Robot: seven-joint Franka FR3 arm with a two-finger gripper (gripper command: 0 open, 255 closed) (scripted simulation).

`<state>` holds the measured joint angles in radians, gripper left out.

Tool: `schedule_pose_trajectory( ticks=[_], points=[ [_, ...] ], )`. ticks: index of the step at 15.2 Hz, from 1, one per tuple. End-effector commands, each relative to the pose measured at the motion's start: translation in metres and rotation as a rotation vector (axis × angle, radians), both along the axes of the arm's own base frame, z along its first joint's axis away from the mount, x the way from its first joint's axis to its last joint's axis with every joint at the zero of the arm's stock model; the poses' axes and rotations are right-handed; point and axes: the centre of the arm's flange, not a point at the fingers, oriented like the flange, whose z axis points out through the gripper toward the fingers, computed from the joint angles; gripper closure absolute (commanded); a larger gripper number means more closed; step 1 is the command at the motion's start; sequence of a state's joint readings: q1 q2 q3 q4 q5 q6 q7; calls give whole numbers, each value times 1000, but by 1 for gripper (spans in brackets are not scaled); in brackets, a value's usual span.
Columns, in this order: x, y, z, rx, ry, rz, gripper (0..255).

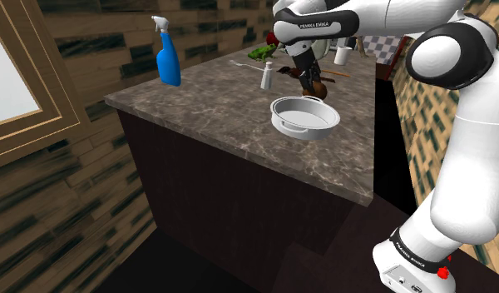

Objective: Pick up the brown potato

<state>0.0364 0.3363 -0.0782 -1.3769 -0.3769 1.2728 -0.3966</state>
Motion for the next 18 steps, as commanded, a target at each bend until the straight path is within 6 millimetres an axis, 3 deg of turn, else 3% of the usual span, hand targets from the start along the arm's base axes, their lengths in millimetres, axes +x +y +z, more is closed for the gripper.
schedule_pose_trajectory(
  ticks=[1,4,18],
  points=[
    [0,0,0,0,0,0,255],
    [0,0,0,0,0,0,255],
    [0,0,74,0,0,0,255]
  ],
)
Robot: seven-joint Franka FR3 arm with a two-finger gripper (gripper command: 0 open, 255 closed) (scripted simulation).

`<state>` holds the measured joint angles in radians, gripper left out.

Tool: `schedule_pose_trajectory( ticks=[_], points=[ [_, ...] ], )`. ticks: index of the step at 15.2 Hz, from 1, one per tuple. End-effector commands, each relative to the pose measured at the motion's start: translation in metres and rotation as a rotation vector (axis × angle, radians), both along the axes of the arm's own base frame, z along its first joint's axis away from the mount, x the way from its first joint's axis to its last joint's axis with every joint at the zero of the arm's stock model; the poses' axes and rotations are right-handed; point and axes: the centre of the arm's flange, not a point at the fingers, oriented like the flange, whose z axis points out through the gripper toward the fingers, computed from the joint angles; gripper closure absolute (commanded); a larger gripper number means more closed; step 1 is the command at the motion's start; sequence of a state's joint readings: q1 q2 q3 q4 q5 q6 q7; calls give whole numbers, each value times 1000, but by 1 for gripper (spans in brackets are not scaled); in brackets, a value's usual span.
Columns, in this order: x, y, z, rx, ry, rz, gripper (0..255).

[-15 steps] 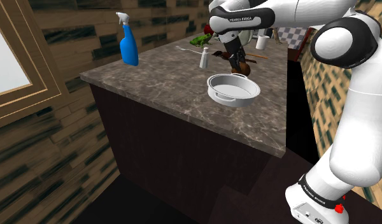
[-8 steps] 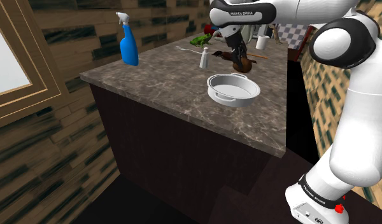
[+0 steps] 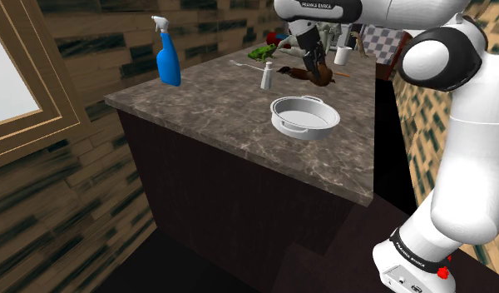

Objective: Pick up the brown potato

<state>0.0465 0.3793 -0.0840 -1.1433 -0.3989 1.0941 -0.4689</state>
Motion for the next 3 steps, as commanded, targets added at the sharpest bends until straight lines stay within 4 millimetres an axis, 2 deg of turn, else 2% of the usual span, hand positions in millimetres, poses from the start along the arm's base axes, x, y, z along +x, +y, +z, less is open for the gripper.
schedule_pose_trajectory(
  ticks=[1,3],
  points=[
    [0,-1,11,0,0,0,255],
    [0,-1,11,0,0,0,255]
  ],
)
